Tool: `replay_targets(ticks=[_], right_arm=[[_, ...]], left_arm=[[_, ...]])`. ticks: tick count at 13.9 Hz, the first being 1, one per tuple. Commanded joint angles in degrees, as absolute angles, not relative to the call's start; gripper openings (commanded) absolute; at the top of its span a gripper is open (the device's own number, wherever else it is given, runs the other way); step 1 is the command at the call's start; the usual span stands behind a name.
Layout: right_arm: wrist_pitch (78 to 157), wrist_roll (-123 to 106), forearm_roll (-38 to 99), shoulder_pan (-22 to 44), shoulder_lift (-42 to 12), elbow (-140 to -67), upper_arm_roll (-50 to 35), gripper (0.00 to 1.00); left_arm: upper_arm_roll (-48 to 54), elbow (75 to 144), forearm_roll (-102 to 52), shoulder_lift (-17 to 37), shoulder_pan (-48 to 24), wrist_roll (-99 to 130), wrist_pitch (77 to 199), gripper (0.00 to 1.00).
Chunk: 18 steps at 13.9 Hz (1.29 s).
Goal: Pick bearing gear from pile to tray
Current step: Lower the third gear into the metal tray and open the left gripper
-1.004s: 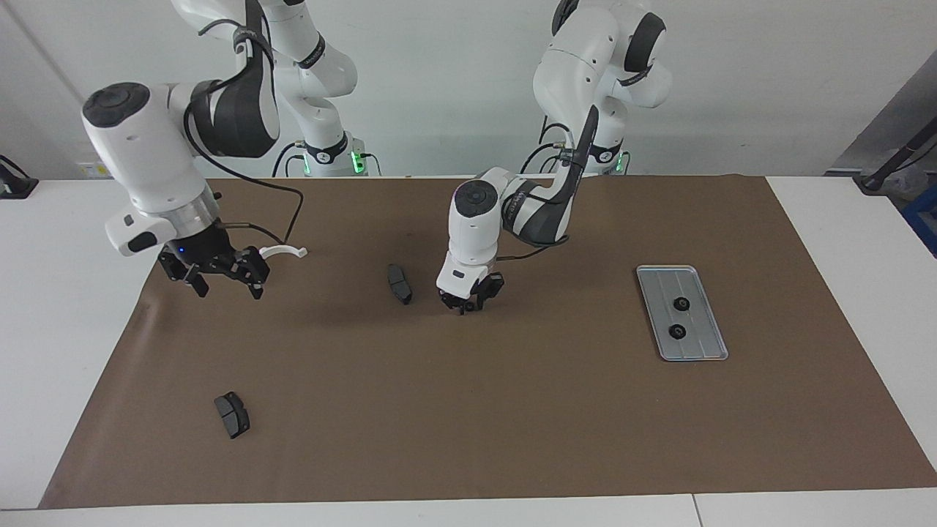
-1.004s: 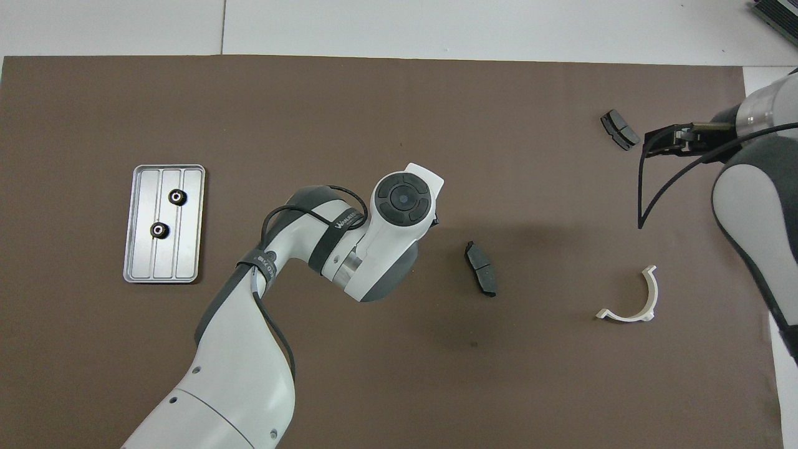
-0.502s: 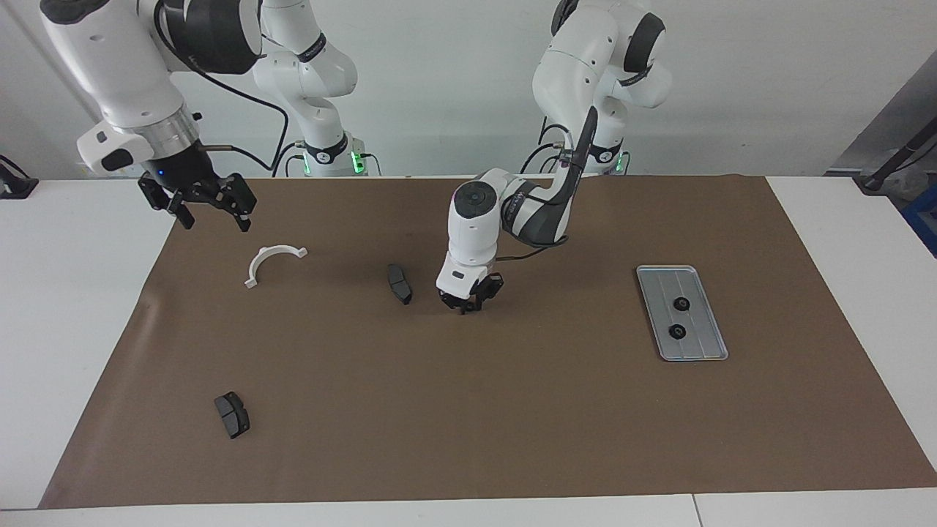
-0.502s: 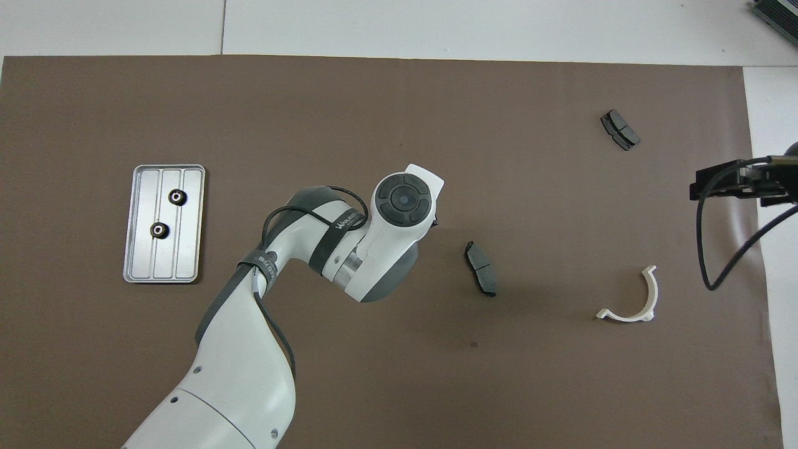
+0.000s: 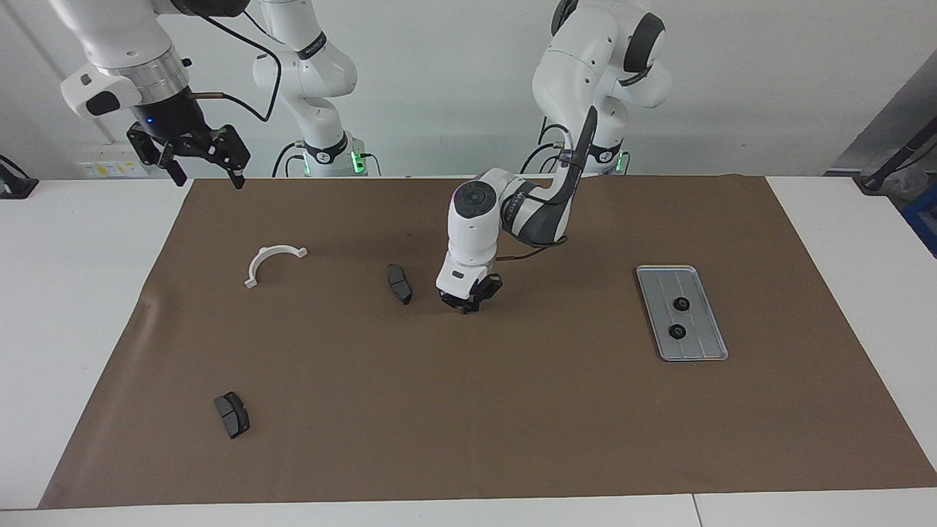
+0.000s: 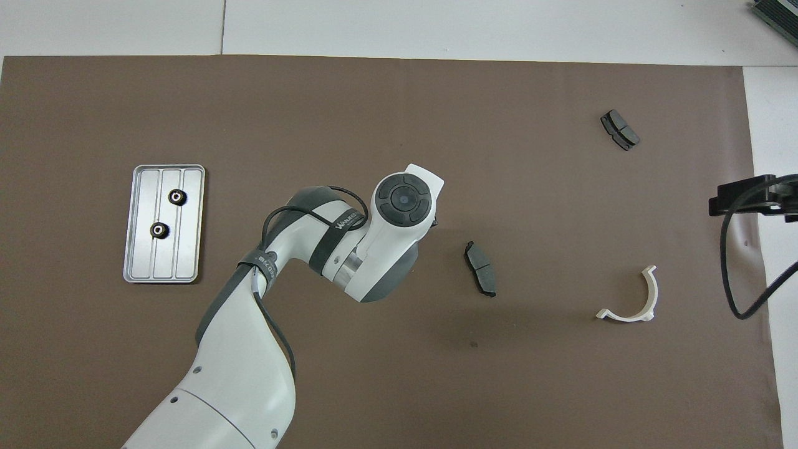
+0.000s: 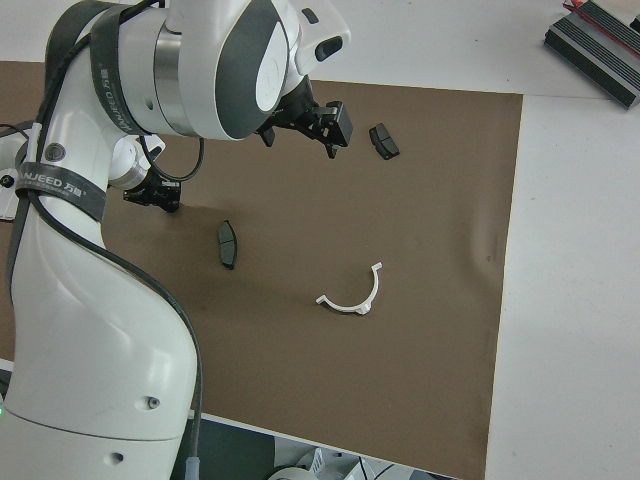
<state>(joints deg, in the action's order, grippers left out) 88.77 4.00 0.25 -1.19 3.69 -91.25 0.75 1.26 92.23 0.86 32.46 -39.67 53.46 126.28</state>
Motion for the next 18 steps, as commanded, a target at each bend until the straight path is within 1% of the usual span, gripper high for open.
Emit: replay_targets(ticks=[1, 5, 8, 11, 15, 18], right_arm=[[88.94, 4.31, -1.58, -1.41, 5.01, -93.08, 0.44, 1.0], [89.3, 4.31, -1.58, -1.23, 5.36, -93.78, 0.44, 1.0], [89.38, 4.57, -1.49, -1.14, 5.1, -93.78, 0.09, 1.0], [89.21, 4.92, -0.53, -1.32, 4.66, -93.87, 0.0, 1.0], [89.12, 5.01, -0.62, -1.23, 4.92, -94.48, 0.0, 1.0], [88.68, 5.1, -0.62, -1.14, 5.1, -94.48, 0.0, 1.0]], left_arm=[[0.44, 90.89, 2.2, 31.99, -39.38, 54.23, 123.5, 0.0], [0.44, 91.05, 1.94, 29.19, -33.94, 48.36, 120.94, 0.0], [0.53, 93.33, 1.67, 26.38, -28.06, 41.43, 120.67, 0.0], [0.79, 97.2, 0.89, 22.42, -20.16, 29.84, 120.76, 0.0], [0.53, 102.46, 0.18, 18.03, -11.8, 12.61, 119.53, 0.0], [0.53, 105.99, 0.18, 16.0, -6.08, 1.79, 119.62, 0.0]])
